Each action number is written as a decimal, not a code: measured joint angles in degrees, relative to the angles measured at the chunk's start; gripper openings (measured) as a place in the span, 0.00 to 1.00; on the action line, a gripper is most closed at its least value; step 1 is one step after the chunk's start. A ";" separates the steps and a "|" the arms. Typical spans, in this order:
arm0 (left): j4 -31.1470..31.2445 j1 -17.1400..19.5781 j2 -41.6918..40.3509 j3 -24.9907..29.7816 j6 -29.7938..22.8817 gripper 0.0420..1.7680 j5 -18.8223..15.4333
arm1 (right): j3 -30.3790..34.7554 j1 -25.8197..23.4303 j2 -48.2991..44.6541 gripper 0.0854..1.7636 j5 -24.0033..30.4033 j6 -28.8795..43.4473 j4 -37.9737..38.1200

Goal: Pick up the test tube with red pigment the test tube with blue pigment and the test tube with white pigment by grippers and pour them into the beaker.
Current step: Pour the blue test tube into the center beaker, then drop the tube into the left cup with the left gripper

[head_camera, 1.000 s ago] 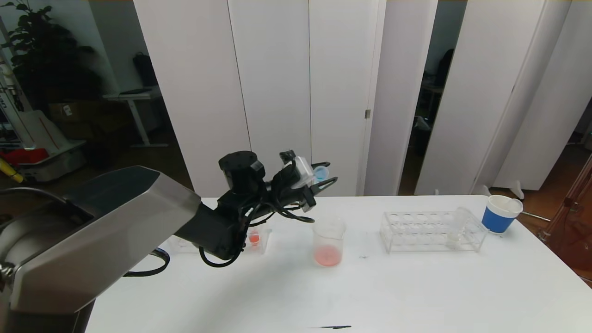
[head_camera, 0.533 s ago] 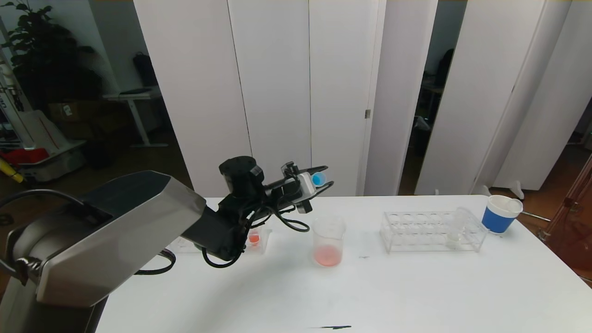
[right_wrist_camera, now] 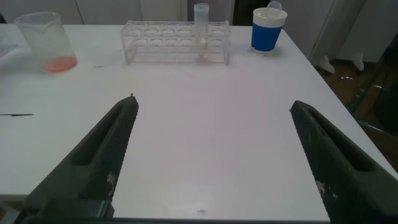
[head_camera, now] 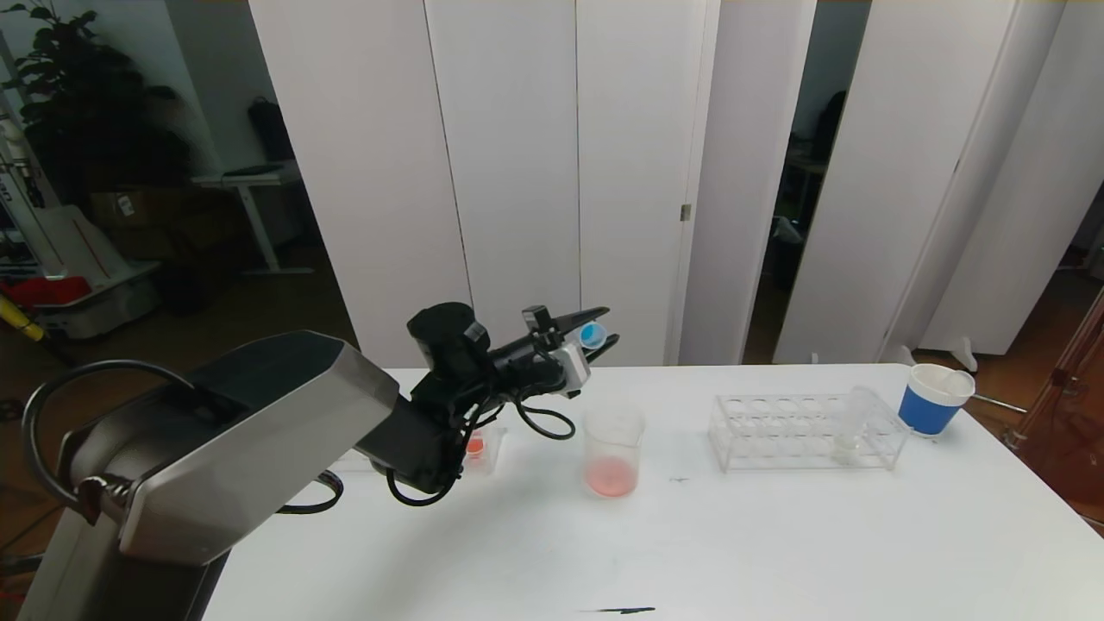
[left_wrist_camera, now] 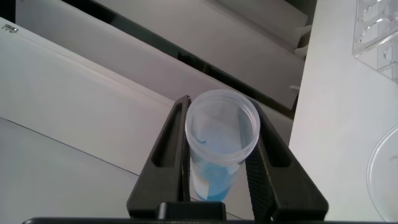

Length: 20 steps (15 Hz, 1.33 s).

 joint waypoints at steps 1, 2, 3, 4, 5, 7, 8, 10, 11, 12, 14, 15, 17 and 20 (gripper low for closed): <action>-0.11 0.00 0.39 -0.05 0.55 0.31 0.00 | 0.00 0.00 0.00 0.99 0.02 0.02 -0.02; -0.39 0.02 0.77 -0.09 1.68 0.31 0.02 | 0.00 0.00 0.00 0.99 0.02 0.02 0.00; -0.74 0.04 1.07 -0.13 2.56 0.31 0.05 | 0.00 0.00 0.00 0.99 0.02 0.02 -0.02; -1.13 0.06 1.43 -0.20 3.58 0.31 0.11 | 0.00 0.00 0.00 0.99 0.00 0.02 0.00; -1.79 0.11 1.76 -0.35 4.82 0.31 0.35 | 0.00 0.00 0.00 0.99 0.00 0.02 0.00; -3.32 0.06 2.45 -0.50 5.69 0.31 0.61 | 0.00 0.00 0.00 0.99 0.00 0.02 0.00; -3.67 0.00 2.65 -0.49 5.84 0.31 0.63 | 0.00 0.00 0.00 0.99 0.02 0.02 -0.02; -5.22 0.00 2.86 -0.30 7.72 0.31 0.80 | 0.00 0.00 0.00 0.99 0.00 0.02 -0.02; -5.90 0.00 2.93 -0.11 8.81 0.31 1.07 | 0.00 0.00 0.00 0.99 0.00 0.02 0.00; -6.28 0.00 3.04 0.06 9.51 0.31 1.29 | 0.00 0.00 0.00 0.99 0.02 0.05 0.00; -6.95 0.00 3.19 0.33 10.50 0.31 1.40 | 0.00 0.00 0.00 0.99 0.02 0.02 -0.02; -6.97 -0.02 3.24 0.44 11.22 0.31 1.44 | 0.00 0.00 0.00 0.99 0.02 0.02 0.00; -7.56 -0.07 3.25 0.59 12.68 0.31 2.05 | 0.00 0.00 0.00 0.99 0.05 0.02 -0.02; -8.05 -0.11 3.28 0.66 12.92 0.31 2.40 | 0.00 0.00 0.00 0.99 0.02 0.02 0.00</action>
